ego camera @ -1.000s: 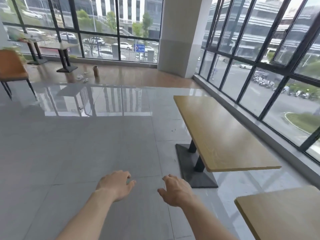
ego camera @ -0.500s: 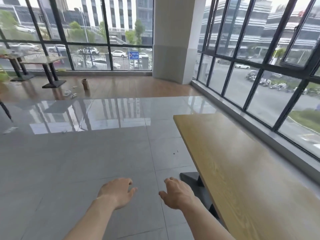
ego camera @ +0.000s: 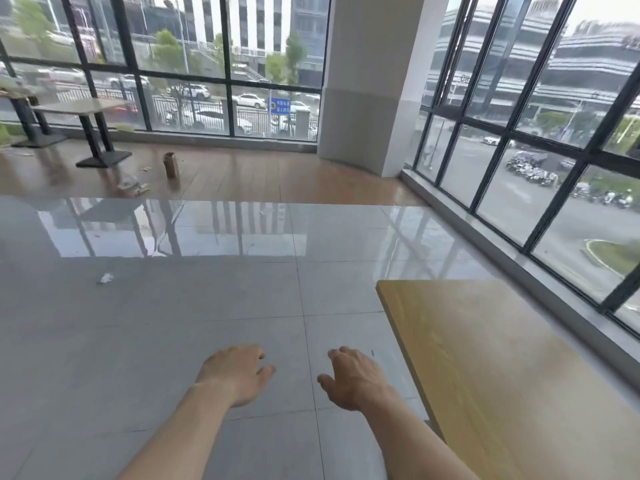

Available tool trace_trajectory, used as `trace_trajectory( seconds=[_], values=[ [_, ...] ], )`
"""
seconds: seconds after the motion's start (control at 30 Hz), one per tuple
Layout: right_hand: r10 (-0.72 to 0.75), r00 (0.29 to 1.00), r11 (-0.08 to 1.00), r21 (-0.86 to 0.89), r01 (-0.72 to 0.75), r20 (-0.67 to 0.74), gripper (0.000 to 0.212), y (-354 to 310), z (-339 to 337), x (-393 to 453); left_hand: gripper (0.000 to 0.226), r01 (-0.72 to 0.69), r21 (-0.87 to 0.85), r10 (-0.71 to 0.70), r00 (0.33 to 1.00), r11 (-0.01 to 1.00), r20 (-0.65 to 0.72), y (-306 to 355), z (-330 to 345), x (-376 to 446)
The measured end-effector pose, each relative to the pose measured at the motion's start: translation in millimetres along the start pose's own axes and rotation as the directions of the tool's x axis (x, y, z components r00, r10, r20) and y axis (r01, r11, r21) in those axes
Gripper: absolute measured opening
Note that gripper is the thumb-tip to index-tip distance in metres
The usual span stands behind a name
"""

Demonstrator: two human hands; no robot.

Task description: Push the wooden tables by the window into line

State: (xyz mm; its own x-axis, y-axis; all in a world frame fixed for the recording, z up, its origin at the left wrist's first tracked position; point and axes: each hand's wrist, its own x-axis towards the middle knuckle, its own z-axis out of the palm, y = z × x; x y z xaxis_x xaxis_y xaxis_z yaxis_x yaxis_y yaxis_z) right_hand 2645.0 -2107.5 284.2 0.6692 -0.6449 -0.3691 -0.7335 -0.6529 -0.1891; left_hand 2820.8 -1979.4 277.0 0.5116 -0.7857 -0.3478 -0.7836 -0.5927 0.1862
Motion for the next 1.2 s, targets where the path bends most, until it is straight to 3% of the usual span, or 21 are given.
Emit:
trace_trajectory(
  seconds=[0.33,0.6,0.9,1.2],
  values=[
    [0.057,0.998,0.998,0.021,-0.057,-0.035,0.053,-17,-134,281,0.051,-0.055,0.032,0.055,0.998,0.998,-0.006,-34,-147,284],
    [0.109,0.993,0.992,0.065,-0.106,-0.041,0.054,35,-196,468,0.053,-0.127,0.080,0.126,0.992,0.989,0.020,-4,-208,489],
    [0.190,0.973,0.974,0.150,-0.170,-0.134,0.053,148,-332,671,0.054,-0.221,0.132,0.226,0.974,0.966,-0.028,102,-312,737],
    [0.442,0.888,0.881,0.247,-0.403,-0.129,0.057,292,-391,771,0.055,-0.454,0.174,0.449,0.891,0.874,0.067,252,-342,929]
  ],
)
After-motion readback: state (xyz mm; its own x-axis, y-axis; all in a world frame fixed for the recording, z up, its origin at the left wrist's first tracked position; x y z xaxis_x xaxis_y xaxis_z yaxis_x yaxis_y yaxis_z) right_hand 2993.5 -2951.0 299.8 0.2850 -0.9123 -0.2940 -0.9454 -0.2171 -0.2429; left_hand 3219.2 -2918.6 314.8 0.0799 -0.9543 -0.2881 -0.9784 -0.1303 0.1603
